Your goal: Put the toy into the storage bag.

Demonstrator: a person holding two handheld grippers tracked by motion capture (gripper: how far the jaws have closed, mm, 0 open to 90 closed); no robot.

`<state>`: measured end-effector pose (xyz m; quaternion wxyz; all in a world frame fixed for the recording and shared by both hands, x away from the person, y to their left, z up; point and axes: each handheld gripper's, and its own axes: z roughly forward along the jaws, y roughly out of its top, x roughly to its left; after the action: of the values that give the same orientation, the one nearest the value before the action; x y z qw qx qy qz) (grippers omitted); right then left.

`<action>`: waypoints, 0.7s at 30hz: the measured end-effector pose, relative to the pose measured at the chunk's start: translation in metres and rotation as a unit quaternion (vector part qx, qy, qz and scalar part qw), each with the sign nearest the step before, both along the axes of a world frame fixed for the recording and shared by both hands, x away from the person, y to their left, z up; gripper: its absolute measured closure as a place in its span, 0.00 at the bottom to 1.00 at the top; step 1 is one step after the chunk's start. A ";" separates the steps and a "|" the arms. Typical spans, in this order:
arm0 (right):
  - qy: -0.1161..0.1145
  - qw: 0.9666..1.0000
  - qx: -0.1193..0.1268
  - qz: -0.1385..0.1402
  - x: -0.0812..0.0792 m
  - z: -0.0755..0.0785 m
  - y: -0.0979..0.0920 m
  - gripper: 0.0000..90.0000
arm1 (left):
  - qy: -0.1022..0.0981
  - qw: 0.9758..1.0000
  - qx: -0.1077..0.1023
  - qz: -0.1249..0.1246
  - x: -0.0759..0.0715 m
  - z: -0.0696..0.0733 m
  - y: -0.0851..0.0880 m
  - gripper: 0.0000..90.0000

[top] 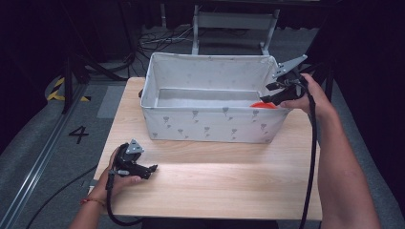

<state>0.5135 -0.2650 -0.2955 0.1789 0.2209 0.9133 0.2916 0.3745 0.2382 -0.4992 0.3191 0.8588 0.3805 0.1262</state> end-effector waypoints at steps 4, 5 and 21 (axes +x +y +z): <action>-0.015 1.000 0.020 -0.012 -0.009 0.004 -0.005 0.43 | -0.001 1.000 0.000 0.000 0.000 0.000 0.000 0.00; -0.021 0.999 0.025 -0.015 -0.013 0.006 -0.007 0.41 | -0.001 1.000 0.000 0.001 0.000 0.000 0.000 0.00; -0.079 0.994 0.075 -0.032 -0.075 0.019 -0.029 0.33 | 0.000 1.000 0.000 0.002 0.000 0.000 0.000 0.00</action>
<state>0.4384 -0.2939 -0.2769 0.2424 0.2393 0.8643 0.3700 0.3743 0.2379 -0.4992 0.3189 0.8578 0.3826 0.1268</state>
